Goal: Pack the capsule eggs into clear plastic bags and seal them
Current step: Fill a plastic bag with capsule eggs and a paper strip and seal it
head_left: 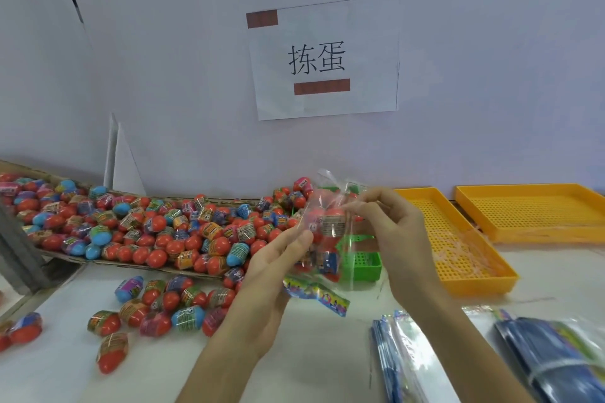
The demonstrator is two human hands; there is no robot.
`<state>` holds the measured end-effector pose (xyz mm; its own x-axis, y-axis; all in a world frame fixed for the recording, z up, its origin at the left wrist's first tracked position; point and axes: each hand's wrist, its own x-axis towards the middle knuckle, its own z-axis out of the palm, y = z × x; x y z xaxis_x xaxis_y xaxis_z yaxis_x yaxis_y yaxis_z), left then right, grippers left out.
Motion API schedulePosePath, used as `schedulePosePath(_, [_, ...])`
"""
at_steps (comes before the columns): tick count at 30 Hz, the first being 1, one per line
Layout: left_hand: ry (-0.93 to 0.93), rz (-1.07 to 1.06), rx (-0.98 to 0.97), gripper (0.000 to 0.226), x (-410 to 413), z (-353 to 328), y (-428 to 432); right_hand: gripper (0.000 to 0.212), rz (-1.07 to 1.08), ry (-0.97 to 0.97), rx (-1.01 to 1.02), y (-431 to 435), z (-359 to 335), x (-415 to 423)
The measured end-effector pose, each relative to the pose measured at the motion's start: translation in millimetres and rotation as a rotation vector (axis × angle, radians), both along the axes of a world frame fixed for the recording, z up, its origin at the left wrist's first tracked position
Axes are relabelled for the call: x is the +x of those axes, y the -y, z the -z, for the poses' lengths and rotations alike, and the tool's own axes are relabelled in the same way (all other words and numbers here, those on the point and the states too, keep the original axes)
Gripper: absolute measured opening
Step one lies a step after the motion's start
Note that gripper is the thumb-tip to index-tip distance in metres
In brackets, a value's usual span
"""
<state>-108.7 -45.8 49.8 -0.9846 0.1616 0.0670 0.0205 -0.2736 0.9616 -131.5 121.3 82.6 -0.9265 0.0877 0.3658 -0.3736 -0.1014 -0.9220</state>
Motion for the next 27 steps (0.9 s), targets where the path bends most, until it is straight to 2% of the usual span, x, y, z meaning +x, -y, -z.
schedulePosePath(4, [-0.009,-0.058,-0.052,0.054,-2,2,1,0.018,-0.045,-0.020,0.036,-4,1,-2])
schedulePosePath(8, [-0.052,-0.105,-0.078,0.038,-1,1,-4,0.007,-0.174,0.058,0.097,-1,4,-3])
schedulePosePath(11, [-0.086,-0.169,-0.078,0.039,0,1,-3,0.038,-0.290,0.085,0.225,-1,6,-3])
schedulePosePath(13, [-0.088,-0.207,-0.082,0.039,-1,1,-2,0.048,-0.371,0.098,0.266,-1,5,-2])
schedulePosePath(15, [-0.091,-0.228,-0.097,0.037,0,1,-2,0.042,-0.351,0.066,0.316,-2,6,-2])
schedulePosePath(18, [-0.130,-0.232,-0.155,0.030,0,2,-3,0.011,-0.213,-0.004,0.287,1,9,-3])
schedulePosePath(19, [-0.144,-0.238,-0.174,0.031,0,2,-3,0.007,-0.181,-0.007,0.266,1,10,-3])
schedulePosePath(25, [-0.183,-0.250,-0.165,0.029,2,2,-5,0.023,-0.128,0.019,0.300,6,15,-4])
schedulePosePath(27, [-0.169,-0.312,-0.135,0.026,3,1,-5,0.020,-0.154,0.027,0.295,8,15,-2])
